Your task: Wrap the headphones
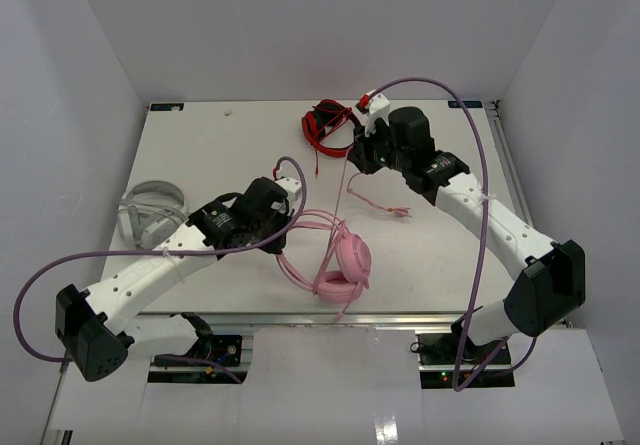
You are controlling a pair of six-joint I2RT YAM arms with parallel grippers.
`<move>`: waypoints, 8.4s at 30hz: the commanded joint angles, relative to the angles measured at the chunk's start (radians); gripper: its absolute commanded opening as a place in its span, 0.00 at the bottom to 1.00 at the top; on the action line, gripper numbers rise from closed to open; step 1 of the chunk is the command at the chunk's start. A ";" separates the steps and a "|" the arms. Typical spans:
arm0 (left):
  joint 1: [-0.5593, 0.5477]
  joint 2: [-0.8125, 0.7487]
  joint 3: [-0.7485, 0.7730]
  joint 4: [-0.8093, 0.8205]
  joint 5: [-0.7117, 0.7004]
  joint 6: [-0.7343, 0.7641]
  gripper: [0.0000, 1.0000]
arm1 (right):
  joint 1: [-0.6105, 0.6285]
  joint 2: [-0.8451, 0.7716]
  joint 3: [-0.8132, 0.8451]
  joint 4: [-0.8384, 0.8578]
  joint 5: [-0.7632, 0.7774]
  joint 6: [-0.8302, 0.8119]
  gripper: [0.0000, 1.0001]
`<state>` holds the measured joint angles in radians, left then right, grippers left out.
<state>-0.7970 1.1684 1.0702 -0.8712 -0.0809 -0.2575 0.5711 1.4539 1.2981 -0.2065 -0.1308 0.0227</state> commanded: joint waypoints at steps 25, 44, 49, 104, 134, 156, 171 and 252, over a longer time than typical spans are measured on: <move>-0.008 0.234 0.213 -0.267 -0.697 -0.374 0.00 | 0.034 -0.381 -0.293 0.177 -0.656 0.195 0.08; 0.126 0.082 0.251 -0.060 -0.450 -0.468 0.00 | 0.221 -0.316 -0.548 0.580 -0.754 0.316 0.14; 0.136 0.041 0.254 -0.047 -0.408 -0.534 0.00 | 0.261 -0.291 -0.566 0.592 -0.701 0.302 0.13; 0.139 -0.219 0.336 -0.269 -0.442 -1.125 0.00 | 0.610 -0.232 -0.632 0.625 0.384 0.199 0.08; 0.139 -0.256 0.295 -0.262 -0.319 -1.163 0.00 | 0.621 0.062 -0.815 1.109 0.535 0.157 0.37; 0.139 -0.281 0.244 -0.270 -0.349 -1.164 0.00 | 0.623 0.129 -0.843 1.218 0.726 0.085 0.48; 0.139 -0.296 0.243 -0.270 -0.333 -1.163 0.00 | 0.621 0.223 -0.801 1.236 0.726 0.065 0.51; -0.048 0.070 0.067 0.008 -0.323 0.019 0.00 | 0.020 0.138 0.303 -0.507 -0.082 -0.011 0.09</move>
<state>-0.8059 1.2362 1.0981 -0.7861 -0.3365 -0.2786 0.6098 1.5800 1.4808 -0.7333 -0.2500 0.0203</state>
